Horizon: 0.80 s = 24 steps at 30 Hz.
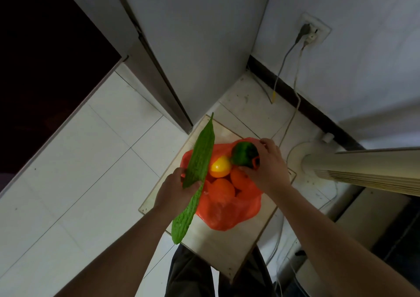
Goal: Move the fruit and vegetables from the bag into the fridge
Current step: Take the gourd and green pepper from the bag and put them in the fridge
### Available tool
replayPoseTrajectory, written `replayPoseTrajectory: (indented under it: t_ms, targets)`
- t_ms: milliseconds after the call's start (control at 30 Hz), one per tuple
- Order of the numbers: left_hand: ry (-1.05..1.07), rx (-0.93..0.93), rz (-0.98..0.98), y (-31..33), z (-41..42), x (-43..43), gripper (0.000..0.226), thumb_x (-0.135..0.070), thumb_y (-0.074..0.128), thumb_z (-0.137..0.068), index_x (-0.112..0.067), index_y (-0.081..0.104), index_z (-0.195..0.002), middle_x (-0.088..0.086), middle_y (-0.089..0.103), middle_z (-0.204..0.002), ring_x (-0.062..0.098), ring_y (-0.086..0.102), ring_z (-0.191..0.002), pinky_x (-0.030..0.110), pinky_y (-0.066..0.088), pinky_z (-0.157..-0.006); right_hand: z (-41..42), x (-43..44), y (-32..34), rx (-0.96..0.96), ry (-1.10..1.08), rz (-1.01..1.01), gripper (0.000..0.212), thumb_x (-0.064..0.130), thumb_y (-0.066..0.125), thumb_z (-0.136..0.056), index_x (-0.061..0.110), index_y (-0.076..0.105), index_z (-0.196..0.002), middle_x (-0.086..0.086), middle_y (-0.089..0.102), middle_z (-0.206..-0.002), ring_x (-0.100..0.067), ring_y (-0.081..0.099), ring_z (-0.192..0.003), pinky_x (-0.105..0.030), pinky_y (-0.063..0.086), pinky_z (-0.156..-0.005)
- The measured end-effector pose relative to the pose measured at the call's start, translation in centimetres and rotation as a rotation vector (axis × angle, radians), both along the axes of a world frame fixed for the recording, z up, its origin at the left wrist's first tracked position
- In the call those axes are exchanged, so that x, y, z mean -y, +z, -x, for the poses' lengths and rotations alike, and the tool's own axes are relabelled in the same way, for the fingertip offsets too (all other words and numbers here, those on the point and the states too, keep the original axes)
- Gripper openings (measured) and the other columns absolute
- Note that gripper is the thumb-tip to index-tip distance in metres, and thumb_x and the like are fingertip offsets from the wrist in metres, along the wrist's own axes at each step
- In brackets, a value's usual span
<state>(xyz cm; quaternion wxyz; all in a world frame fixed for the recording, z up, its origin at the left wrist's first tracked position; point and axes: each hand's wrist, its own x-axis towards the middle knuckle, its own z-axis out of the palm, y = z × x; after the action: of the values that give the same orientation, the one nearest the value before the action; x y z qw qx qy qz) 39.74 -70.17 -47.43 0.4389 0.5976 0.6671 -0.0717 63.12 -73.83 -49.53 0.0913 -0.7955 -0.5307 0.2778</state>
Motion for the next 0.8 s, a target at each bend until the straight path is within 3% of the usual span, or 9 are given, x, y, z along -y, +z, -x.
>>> replayPoseTrajectory:
  t_ms: [200,533,800]
  targets:
    - [-0.01,0.116,-0.044,5.0,0.1,0.1,0.058,-0.044,0.063,-0.083,-0.019,0.044,-0.132,-0.001,0.058,-0.117,0.019,0.058,-0.1,0.031,0.046,-0.077,2.3,3.5,6.6,-0.129,-0.011,-0.046,0.071,0.044,0.073,-0.07,0.025,0.04,-0.13,0.003,0.043,-0.134,-0.018,0.043,-0.121,-0.035,0.045,-0.096]
    - [-0.067,0.33,-0.119,14.0,4.1,1.6,0.053,-0.044,0.065,-0.081,-0.023,0.046,-0.126,-0.003,0.059,-0.115,0.017,0.063,-0.093,0.042,0.055,-0.08,8.8,9.9,15.8,-0.224,-0.076,-0.176,0.072,0.042,0.076,-0.069,0.024,0.042,-0.13,0.005,0.044,-0.129,-0.013,0.048,-0.111,-0.024,0.045,-0.089]
    - [-0.076,0.449,-0.143,17.2,8.1,5.3,0.055,-0.04,0.067,-0.081,-0.022,0.046,-0.129,-0.003,0.058,-0.114,0.015,0.061,-0.095,0.042,0.055,-0.08,13.4,14.0,20.2,-0.217,-0.174,-0.272,0.075,0.036,0.079,-0.067,0.024,0.042,-0.131,0.006,0.042,-0.13,-0.014,0.048,-0.113,-0.036,0.05,-0.092]
